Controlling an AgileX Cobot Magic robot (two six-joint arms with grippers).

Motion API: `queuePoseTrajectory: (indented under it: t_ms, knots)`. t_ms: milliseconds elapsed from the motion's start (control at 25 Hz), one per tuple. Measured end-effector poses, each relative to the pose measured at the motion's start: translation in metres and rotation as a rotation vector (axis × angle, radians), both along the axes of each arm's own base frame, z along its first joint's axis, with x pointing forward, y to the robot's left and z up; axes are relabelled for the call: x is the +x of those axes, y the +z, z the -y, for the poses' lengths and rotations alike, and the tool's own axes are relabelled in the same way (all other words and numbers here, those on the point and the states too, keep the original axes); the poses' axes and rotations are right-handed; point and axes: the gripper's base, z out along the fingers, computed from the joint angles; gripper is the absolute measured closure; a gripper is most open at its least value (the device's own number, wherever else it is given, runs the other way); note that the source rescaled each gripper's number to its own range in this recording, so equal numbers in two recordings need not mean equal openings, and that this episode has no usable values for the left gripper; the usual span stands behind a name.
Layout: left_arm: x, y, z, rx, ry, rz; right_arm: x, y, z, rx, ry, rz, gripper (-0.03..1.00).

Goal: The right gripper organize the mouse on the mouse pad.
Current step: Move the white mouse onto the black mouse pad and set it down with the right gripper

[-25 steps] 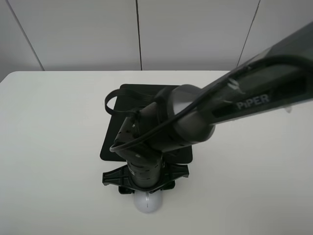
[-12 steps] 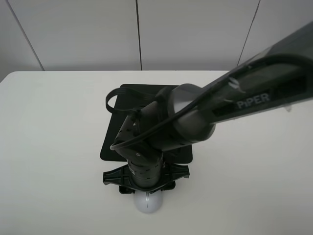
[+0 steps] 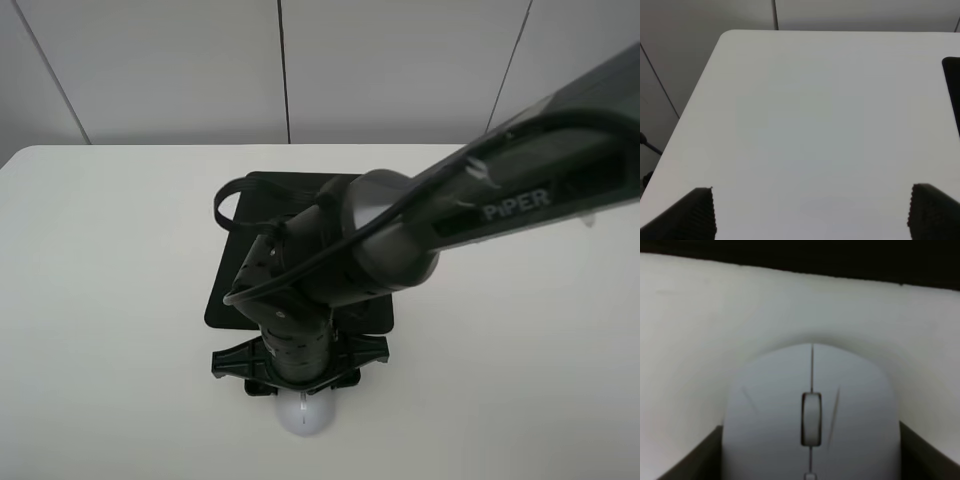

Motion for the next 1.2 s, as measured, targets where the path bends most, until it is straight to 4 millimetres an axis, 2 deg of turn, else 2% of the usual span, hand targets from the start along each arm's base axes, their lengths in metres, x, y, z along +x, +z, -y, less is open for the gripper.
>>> queuePoseTrajectory:
  t_ms: [80,320,480,640,1000,1200]
  knots:
    - [0.000,0.000,0.000,0.000,0.000,0.000,0.003,0.010,-0.001,-0.005,0.010,0.020,0.97]
    - [0.000,0.000,0.000,0.000,0.000,0.000,0.014,0.063,-0.009,0.062,0.067,0.144,0.97]
    - [0.000,0.000,0.000,0.000,0.000,0.000,0.024,0.085,-0.011,0.067,0.157,0.190,0.97]
    - [0.000,0.000,0.000,0.000,0.000,0.000,0.045,0.090,-0.001,0.061,0.183,0.187,0.97]
    - [0.000,0.000,0.000,0.000,0.000,0.000,0.103,0.091,0.041,0.036,0.161,0.223,0.97]
    - [0.000,0.000,0.000,0.000,0.000,0.000,0.132,0.083,0.046,0.010,0.169,0.230,0.97]
